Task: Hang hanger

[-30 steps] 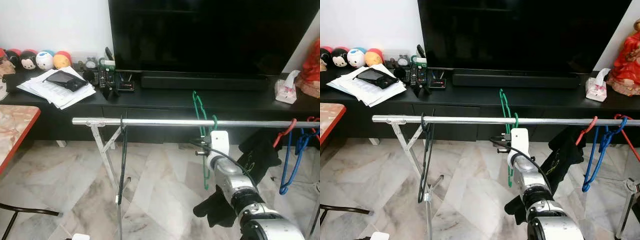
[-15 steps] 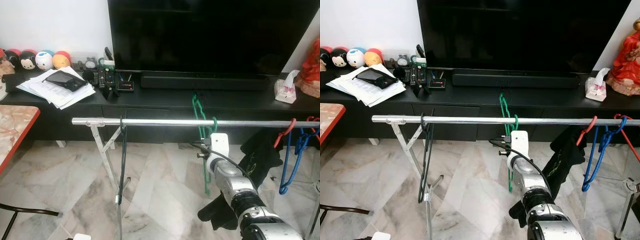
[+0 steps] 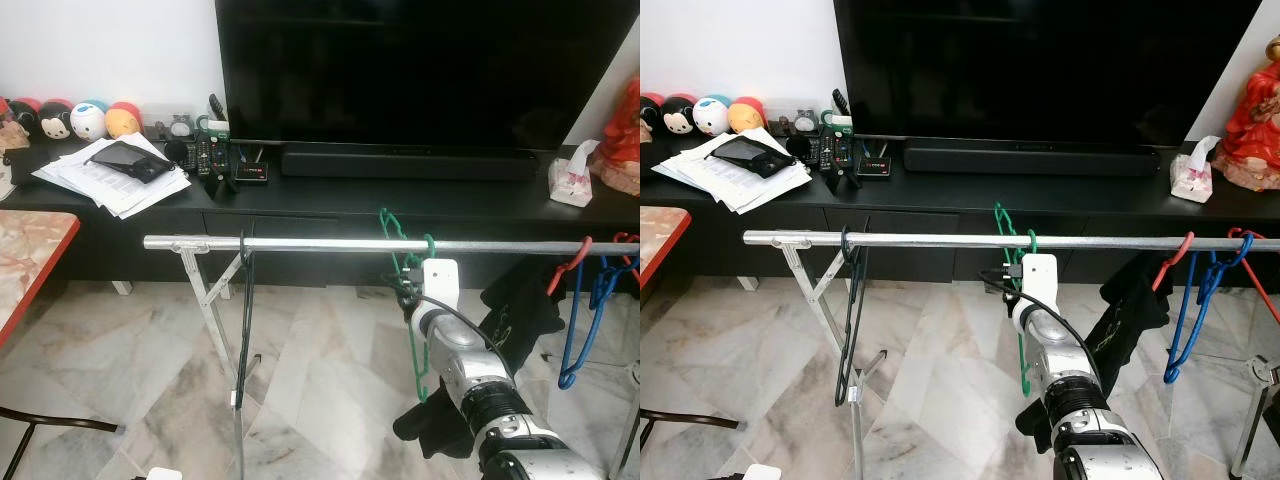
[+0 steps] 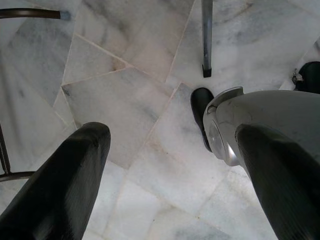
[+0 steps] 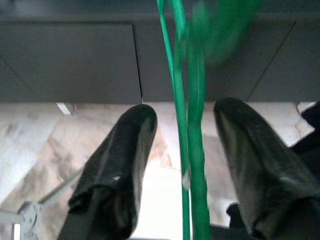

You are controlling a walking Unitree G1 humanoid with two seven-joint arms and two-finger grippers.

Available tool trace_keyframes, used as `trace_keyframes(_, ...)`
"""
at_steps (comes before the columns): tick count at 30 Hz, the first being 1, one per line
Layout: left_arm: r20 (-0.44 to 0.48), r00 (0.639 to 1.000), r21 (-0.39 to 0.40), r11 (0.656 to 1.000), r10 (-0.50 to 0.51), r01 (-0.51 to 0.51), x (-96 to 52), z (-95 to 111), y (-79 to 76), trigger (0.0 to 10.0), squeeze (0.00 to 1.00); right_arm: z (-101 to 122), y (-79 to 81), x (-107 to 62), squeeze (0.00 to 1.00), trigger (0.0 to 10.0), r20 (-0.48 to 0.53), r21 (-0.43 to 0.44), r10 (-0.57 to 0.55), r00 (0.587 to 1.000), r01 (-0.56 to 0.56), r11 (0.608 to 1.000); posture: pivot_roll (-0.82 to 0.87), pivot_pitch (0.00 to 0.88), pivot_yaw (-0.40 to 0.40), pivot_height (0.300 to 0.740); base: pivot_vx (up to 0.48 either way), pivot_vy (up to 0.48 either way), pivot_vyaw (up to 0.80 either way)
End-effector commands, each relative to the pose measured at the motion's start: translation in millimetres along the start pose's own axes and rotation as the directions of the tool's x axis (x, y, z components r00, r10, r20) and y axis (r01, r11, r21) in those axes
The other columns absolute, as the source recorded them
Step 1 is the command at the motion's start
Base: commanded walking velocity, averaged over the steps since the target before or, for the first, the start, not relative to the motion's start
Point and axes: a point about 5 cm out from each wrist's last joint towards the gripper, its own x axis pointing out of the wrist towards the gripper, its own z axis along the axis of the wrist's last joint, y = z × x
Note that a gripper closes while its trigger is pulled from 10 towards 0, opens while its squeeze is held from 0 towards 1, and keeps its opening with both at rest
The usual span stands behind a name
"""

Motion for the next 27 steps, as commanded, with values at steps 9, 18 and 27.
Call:
trace_keyframes(9, -0.03, 0.999, 0.008, 1.0, -0.011, 0.011, -1.6, -8.8, -1.1, 10.0, 0.0, 5.2, 3.9, -7.5, 1.0, 10.0, 0.082, -0.02, 0.017, 0.997, -0.016, 1.0, 0.0, 0.0, -0.076, 0.74, 0.0, 0.0, 0.0)
trace_keyframes(18, -0.04, 0.999, 0.007, 1.0, -0.013, 0.013, -2.5, -12.5, 0.3, 10.0, 0.0, -5.3, -6.2, -25.9, 1.0, 10.0, 0.134, -0.032, -0.023, 0.991, 0.028, 0.999, -0.01, 0.0, -0.076, 0.74, 0.0, 0.0, 0.0)
trace_keyframes(27, -0.045, 0.999, 0.01, 1.0, -0.012, 0.013, -3.3, -15.4, 0.9, 10.0, 0.0, -10.6, -11.4, -46.1, 0.0, 10.0, 0.227, -0.039, -0.038, 0.973, 0.048, 0.998, -0.01, 0.0, -0.074, 0.74, 0.0, 0.0, 0.0)
